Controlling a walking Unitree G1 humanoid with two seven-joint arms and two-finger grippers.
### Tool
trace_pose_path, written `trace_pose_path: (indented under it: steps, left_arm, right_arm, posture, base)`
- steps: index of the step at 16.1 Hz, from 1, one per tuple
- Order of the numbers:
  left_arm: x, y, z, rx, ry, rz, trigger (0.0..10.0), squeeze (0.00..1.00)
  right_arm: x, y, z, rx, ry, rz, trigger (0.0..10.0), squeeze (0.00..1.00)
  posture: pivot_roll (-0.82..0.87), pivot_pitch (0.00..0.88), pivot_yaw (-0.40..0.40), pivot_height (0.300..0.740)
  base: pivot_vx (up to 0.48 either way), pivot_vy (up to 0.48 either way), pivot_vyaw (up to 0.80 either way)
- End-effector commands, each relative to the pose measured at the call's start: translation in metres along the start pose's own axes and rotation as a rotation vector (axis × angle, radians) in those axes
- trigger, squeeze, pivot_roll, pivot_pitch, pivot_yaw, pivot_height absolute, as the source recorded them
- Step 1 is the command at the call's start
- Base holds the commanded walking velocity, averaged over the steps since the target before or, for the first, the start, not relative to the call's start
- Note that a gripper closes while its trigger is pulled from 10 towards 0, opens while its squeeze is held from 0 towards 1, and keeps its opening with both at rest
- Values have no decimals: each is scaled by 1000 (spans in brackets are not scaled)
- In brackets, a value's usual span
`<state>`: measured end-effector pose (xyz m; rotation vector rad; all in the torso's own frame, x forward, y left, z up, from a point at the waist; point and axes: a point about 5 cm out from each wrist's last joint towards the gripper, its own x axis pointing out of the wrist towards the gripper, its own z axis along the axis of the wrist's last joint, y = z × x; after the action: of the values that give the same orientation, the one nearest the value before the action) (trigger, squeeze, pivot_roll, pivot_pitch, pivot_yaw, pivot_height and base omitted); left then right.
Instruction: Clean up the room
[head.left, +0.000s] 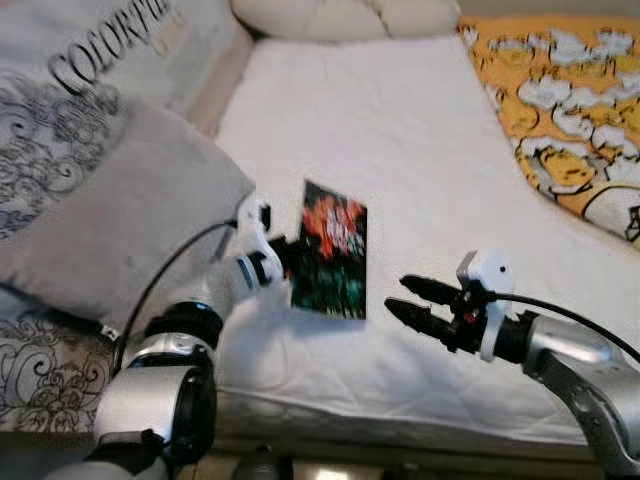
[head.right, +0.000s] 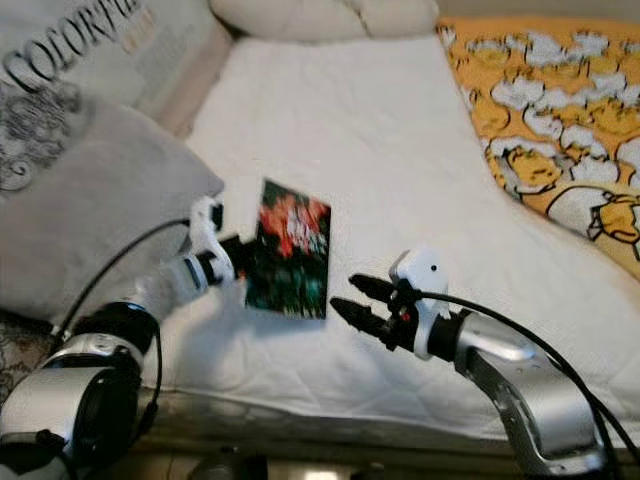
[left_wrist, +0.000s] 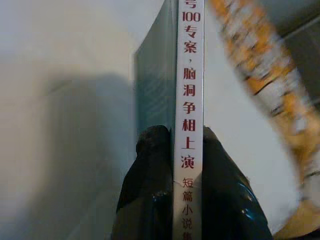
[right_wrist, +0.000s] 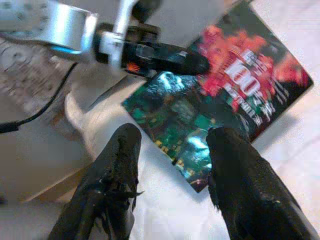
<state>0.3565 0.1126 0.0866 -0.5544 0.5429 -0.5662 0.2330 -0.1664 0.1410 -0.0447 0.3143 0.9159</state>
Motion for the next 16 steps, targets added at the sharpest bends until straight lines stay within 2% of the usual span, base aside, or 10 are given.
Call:
trace_pose_path:
  steps: [1, 5, 8, 9, 10, 16]
  left_arm:
    - [2, 0, 5, 93, 4, 41, 10000, 0]
    - [-4, 17, 7, 202, 3, 183, 10000, 0]
    - [-13, 30, 13, 295, 17, 271, 10000, 0]
    - [-17, 34, 15, 314, 20, 297, 10000, 741]
    - [-20, 38, 18, 338, 21, 311, 10000, 1000]
    - [-31, 49, 25, 392, 18, 388, 10000, 1000]
  right_arm:
    - [-4, 6, 2, 4, 11, 23, 10000, 0]
    - [-11, 20, -5, -1, 84, 73, 10000, 0]
    - [-10, 20, -10, -34, 129, 37, 10000, 0]
    - [-6, 20, -9, -25, 118, 14, 10000, 0]
    - [-3, 21, -8, -28, 102, -2, 10000, 0]
    - [4, 23, -12, -17, 81, -32, 10000, 0]
  posture:
    - [-77, 197, 90, 740]
    - [-89, 222, 99, 740]
    - [-85, 227, 94, 740]
    - [-82, 222, 92, 740]
    - [-78, 216, 90, 740]
    - [-52, 167, 84, 740]
  base:
    - [0, 0, 0]
    - [0, 0, 0]
    - [0, 0, 0]
    - [0, 0, 0]
    - [0, 0, 0]
    - [0, 0, 0]
